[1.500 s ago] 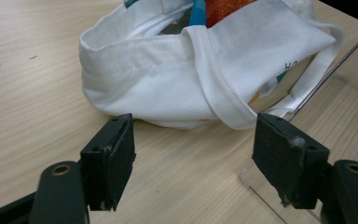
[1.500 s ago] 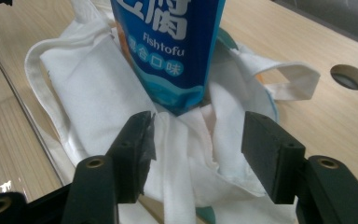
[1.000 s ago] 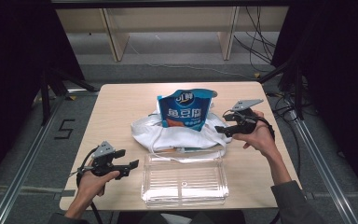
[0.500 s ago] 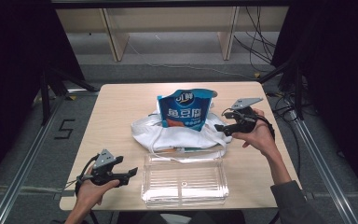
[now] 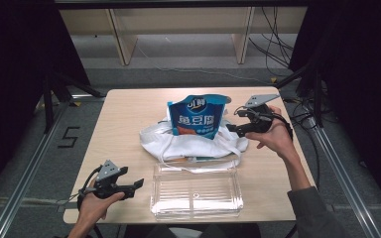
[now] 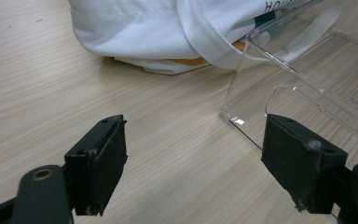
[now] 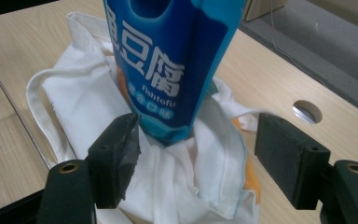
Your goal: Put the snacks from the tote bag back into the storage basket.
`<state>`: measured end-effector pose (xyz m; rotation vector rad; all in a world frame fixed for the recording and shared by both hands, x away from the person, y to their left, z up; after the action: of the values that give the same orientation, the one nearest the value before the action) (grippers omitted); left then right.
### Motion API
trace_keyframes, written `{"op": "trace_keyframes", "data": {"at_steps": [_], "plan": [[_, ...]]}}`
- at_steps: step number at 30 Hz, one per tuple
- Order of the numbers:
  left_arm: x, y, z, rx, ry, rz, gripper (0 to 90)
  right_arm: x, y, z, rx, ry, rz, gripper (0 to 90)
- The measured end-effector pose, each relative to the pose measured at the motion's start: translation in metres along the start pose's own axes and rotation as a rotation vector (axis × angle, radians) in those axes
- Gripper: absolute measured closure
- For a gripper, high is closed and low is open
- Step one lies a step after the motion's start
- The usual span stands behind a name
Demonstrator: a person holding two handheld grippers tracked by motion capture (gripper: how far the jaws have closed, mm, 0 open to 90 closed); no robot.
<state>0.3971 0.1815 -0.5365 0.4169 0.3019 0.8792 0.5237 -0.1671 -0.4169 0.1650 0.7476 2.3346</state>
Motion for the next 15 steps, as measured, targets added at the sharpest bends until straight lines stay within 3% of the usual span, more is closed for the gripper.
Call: {"op": "trace_keyframes", "data": {"at_steps": [1, 4, 9, 10, 14, 15], "plan": [[-0.001, 0.000, -0.001, 0.005, 0.019, 0.002, 21.4, 0.001, 0.000, 0.007, 0.006, 0.009, 0.000, 31.8], [0.000, -0.002, -0.001, 0.003, 0.010, 0.002, 21.4, 0.002, 0.001, 0.014, 0.012, 0.028, -0.003, 31.9], [0.001, -0.002, -0.003, 0.016, -0.008, 0.003, 21.2, 0.002, 0.006, 0.047, 0.000, 0.062, 0.008, 31.6], [0.001, -0.002, -0.003, 0.017, -0.010, 0.003, 21.2, 0.002, 0.006, 0.047, 0.000, 0.062, 0.008, 31.6], [0.000, -0.002, -0.003, 0.013, 0.008, -0.001, 21.0, -0.001, 0.006, 0.066, -0.003, 0.074, 0.021, 32.1], [0.001, -0.002, -0.003, 0.015, -0.017, -0.005, 21.0, 0.000, 0.005, 0.068, 0.000, 0.082, 0.024, 32.0]]}}
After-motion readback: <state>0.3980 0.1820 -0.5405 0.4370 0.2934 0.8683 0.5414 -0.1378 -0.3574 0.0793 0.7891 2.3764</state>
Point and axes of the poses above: each handheld gripper's, and its own axes: y roughly backward along the jaws, z roughly out of its top, x roughly to its left, the point moved 9 cm from there along -y, roughly forward along the jaws, and after that the axes turned 4 degrees about -x, right-handed, at the moved point
